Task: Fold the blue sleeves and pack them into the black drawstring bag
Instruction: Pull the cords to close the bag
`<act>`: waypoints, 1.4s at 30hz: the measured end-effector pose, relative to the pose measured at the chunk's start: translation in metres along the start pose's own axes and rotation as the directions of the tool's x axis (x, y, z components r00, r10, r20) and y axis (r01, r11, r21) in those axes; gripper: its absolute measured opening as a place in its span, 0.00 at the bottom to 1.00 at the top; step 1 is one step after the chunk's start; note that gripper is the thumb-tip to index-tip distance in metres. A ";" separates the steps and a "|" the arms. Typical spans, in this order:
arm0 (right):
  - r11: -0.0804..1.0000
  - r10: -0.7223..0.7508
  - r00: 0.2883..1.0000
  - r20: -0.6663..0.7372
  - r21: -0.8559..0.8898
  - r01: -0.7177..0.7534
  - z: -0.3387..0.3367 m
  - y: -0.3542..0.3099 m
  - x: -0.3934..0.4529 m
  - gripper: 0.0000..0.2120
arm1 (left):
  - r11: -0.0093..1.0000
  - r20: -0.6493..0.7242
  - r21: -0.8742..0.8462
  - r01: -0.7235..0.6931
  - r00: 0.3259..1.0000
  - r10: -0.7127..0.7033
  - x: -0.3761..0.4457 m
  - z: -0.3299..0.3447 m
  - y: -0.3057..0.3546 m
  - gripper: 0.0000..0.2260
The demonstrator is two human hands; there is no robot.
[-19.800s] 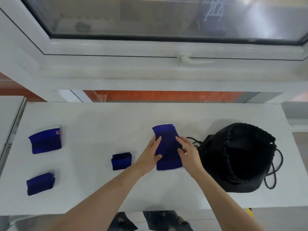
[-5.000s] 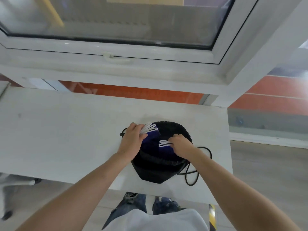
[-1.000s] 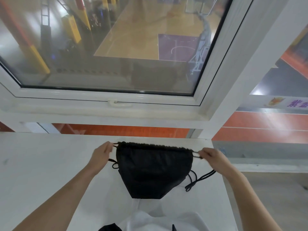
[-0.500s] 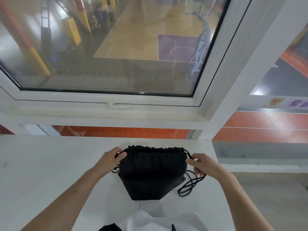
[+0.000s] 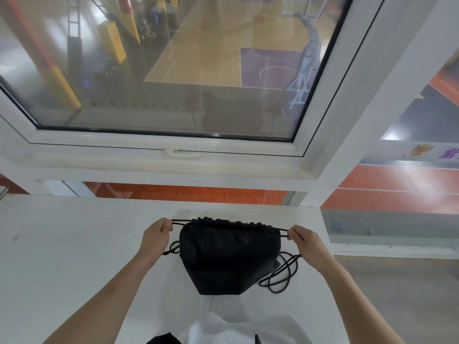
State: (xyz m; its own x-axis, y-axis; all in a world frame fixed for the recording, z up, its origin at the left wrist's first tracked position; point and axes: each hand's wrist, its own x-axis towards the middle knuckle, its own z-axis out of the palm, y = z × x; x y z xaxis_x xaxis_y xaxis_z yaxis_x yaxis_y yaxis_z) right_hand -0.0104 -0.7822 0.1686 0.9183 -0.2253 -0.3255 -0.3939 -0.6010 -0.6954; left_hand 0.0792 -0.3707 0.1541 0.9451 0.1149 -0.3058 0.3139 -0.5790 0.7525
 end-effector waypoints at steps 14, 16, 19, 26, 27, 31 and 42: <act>0.988 0.051 0.948 0.314 -0.153 -0.003 0.000 -0.022 0.003 0.09 | 0.988 0.404 0.086 -0.127 0.911 0.082 -0.006 0.011 0.004 0.11; 0.985 0.043 0.944 0.327 -0.169 0.014 0.003 -0.024 0.004 0.09 | 0.990 0.420 0.087 -0.109 0.905 0.063 -0.009 0.015 0.010 0.11; 0.986 0.065 0.942 0.329 -0.164 -0.011 0.007 -0.027 0.006 0.11 | 0.983 0.387 0.136 -0.124 0.920 0.062 -0.009 0.022 0.014 0.15; 0.994 -0.012 0.998 0.061 0.105 0.005 0.014 -0.029 0.001 0.17 | 0.943 0.266 -0.295 0.157 0.961 -0.077 -0.001 0.034 0.021 0.14; 0.987 -0.004 1.000 0.001 0.162 0.004 0.013 -0.027 0.001 0.17 | 0.941 0.237 -0.308 0.139 0.969 -0.066 0.000 0.034 0.020 0.15; 0.956 0.071 0.981 -0.179 0.294 -0.015 0.012 -0.014 0.001 0.16 | 0.895 0.056 -0.420 0.153 0.988 -0.143 0.005 0.027 0.016 0.14; 0.959 0.139 0.972 -0.188 0.269 -0.085 0.031 0.004 0.005 0.14 | 0.942 -0.114 -0.306 0.140 0.977 -0.182 0.007 0.014 -0.019 0.15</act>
State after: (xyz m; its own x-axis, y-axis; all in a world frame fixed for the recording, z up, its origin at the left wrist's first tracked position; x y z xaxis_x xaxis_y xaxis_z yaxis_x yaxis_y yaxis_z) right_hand -0.0081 -0.7621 0.1447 0.8453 -0.4468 -0.2929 -0.4669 -0.3514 -0.8115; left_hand 0.0784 -0.3703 0.1299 0.8761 0.3099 -0.3693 0.4558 -0.2824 0.8441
